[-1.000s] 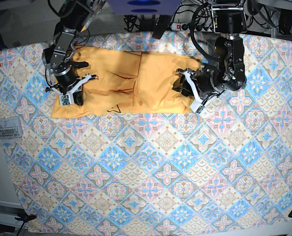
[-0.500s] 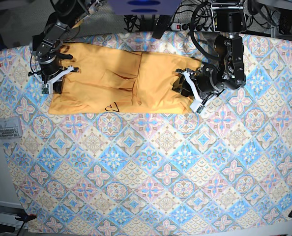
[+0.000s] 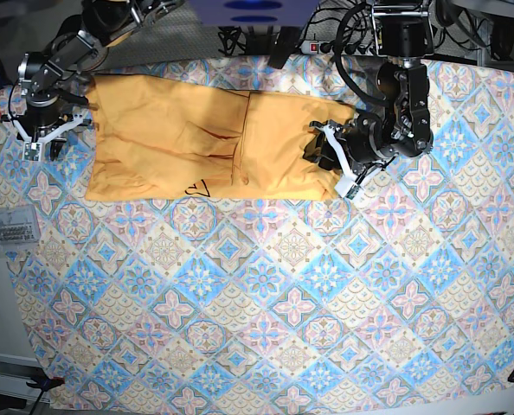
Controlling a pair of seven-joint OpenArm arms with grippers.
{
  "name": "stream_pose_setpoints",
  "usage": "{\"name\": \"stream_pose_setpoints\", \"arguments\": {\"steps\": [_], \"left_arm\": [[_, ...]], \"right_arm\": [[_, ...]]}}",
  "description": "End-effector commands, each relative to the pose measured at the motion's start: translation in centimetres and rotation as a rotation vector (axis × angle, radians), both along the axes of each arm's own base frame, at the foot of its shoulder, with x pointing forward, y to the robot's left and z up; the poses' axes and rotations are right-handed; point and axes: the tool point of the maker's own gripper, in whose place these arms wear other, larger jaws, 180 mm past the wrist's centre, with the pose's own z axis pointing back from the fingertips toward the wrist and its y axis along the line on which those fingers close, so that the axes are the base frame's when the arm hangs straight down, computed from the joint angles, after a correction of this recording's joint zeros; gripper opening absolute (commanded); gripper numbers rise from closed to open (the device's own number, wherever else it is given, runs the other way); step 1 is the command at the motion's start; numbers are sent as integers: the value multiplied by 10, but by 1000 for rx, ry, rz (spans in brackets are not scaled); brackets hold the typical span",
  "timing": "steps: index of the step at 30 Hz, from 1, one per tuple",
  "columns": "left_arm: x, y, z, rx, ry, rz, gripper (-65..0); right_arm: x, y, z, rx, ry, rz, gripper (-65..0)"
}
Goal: Fold the T-shirt properly
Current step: 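Release the strip's end with the right gripper and move it outward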
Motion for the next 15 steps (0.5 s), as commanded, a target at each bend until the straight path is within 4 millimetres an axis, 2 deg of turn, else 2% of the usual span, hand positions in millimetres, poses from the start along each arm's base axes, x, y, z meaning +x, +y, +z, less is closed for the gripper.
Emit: {"name": "stream_pose_setpoints", "arguments": {"steps": [1,4,6,9,15], "left_arm": [[-6,7,-9,56,37,2,-424],[-6,7,-9,56,38,2,-424],[-6,7,-9,56,38,2,-424],[-8,7,-13,54,52,3,-424],[-9,4,-18,29,49,21,-424]], "right_arm": [[3,-7,15,-38,-38,-5,-452],[4,2,21,-42,-51,-8,-448],[-2,5,24,-61,-37,-7,-448],[-9,-3,39,-136,-12,2,-448],[-34,-18,41,-175,132,-62,-447]]}}
